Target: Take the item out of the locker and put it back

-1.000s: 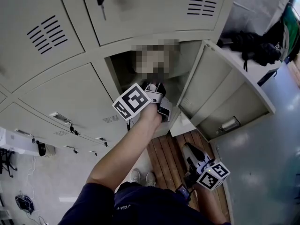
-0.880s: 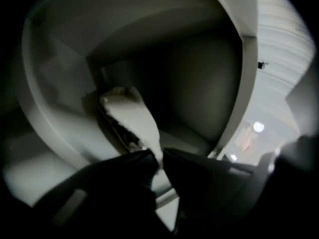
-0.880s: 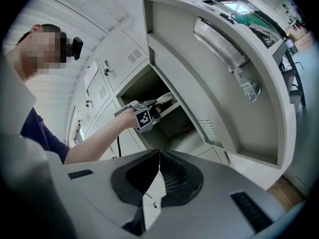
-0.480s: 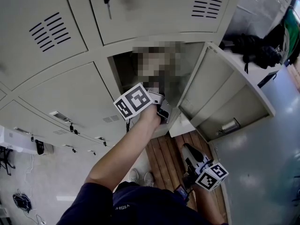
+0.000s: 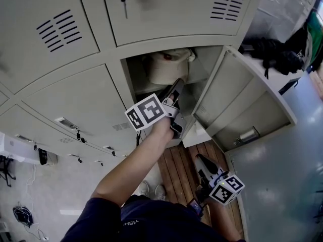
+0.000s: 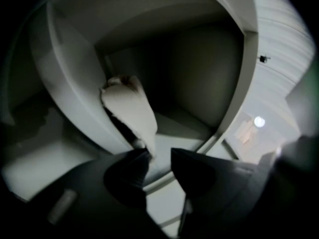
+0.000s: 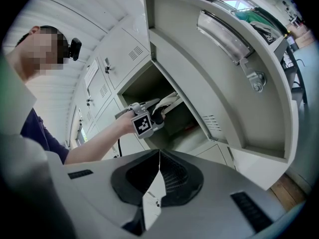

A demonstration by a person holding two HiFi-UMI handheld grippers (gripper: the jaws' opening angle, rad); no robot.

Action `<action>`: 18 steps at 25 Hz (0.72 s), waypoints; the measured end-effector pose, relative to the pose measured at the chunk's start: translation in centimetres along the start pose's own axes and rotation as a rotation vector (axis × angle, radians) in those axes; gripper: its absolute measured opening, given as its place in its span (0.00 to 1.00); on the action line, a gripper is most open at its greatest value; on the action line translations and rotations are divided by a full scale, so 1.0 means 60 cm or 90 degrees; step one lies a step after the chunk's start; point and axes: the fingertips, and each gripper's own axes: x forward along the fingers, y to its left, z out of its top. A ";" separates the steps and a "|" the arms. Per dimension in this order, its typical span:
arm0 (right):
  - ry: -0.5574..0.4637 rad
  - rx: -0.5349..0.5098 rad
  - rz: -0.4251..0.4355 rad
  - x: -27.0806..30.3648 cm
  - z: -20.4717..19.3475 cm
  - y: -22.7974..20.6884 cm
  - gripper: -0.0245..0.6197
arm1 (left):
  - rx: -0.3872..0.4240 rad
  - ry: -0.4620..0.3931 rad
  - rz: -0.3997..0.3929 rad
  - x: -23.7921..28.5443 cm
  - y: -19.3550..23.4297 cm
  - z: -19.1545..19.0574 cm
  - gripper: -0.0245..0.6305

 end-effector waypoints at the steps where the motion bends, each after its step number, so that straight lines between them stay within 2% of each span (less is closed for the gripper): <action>1: 0.000 0.000 0.001 0.000 0.000 0.001 0.05 | 0.000 0.004 0.002 -0.002 0.002 -0.004 0.22; 11: -0.005 -0.007 0.014 0.000 0.002 0.011 0.05 | 0.025 0.032 -0.006 -0.074 -0.009 -0.046 0.22; 13: -0.008 -0.008 0.020 0.000 0.002 0.019 0.05 | 0.046 0.034 -0.020 -0.092 -0.030 -0.044 0.22; 18: -0.014 -0.011 0.039 -0.003 -0.001 0.040 0.05 | 0.146 0.062 -0.081 -0.153 -0.095 -0.046 0.21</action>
